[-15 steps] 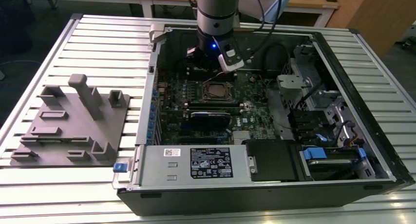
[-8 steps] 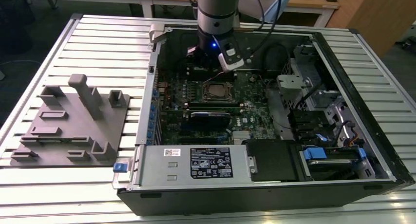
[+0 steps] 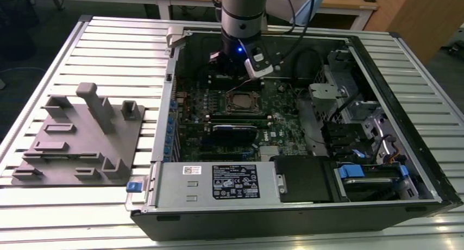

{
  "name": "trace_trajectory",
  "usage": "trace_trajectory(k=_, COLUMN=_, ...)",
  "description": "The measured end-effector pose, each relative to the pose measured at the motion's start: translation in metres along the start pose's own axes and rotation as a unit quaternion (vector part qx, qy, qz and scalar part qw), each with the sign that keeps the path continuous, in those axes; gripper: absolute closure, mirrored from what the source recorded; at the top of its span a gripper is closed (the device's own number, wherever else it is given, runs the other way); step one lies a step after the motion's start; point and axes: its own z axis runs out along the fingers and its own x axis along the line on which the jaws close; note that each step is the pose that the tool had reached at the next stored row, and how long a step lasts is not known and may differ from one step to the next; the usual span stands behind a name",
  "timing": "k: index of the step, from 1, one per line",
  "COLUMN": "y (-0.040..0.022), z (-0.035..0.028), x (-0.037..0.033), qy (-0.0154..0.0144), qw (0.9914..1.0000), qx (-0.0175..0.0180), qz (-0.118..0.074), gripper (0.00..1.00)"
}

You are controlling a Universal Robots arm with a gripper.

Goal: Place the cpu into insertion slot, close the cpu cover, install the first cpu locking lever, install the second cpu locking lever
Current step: 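Install the first cpu locking lever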

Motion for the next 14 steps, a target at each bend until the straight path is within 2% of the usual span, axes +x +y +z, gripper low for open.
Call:
trace_trajectory(k=11, y=0.0018, z=-0.0008, x=-0.0011, qy=-0.0001, qw=1.0, qx=0.0011, qz=0.0, gripper=0.89)
trace_trajectory(k=12, y=0.0019, z=-0.0007, x=-0.0012, qy=-0.0002, qw=1.0, qx=0.0024, qz=0.0, gripper=0.89)
trace_trajectory(k=14, y=0.0019, z=-0.0008, x=-0.0012, qy=-0.0005, qw=0.99996, qx=0.0085, qz=0.0, gripper=0.89)
